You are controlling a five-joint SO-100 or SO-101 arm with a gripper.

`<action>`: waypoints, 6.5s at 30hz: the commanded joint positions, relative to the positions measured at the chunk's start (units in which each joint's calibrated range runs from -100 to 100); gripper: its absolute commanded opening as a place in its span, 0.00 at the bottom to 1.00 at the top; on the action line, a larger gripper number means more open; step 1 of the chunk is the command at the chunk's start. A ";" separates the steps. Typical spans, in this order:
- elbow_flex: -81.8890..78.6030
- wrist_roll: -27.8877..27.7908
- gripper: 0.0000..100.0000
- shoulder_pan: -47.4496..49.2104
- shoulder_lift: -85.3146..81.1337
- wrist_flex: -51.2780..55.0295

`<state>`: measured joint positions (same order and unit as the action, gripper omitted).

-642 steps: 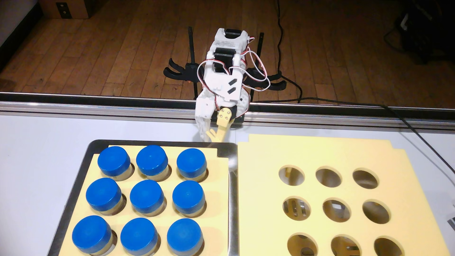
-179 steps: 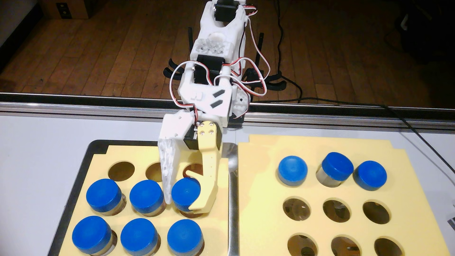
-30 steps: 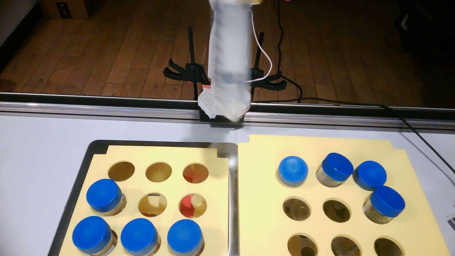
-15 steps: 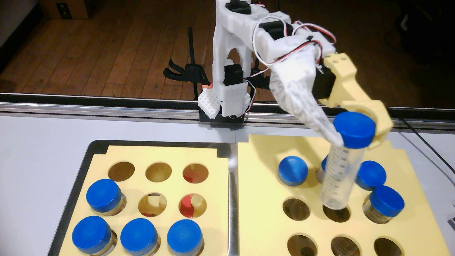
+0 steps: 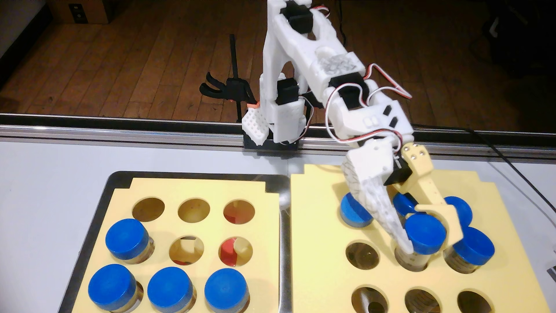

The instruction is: Move the test tubes

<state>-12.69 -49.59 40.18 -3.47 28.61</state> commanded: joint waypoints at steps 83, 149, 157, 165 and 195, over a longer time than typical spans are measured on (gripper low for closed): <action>10.74 2.94 0.09 -45.33 1.78 -0.01; -3.06 4.35 0.29 -7.02 -4.21 8.48; 7.20 4.77 0.34 -12.95 -4.38 8.48; 3.57 1.68 0.34 -24.14 -12.11 8.48; 17.46 1.58 0.19 -32.00 12.72 -2.61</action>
<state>2.48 -47.91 8.83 9.66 27.36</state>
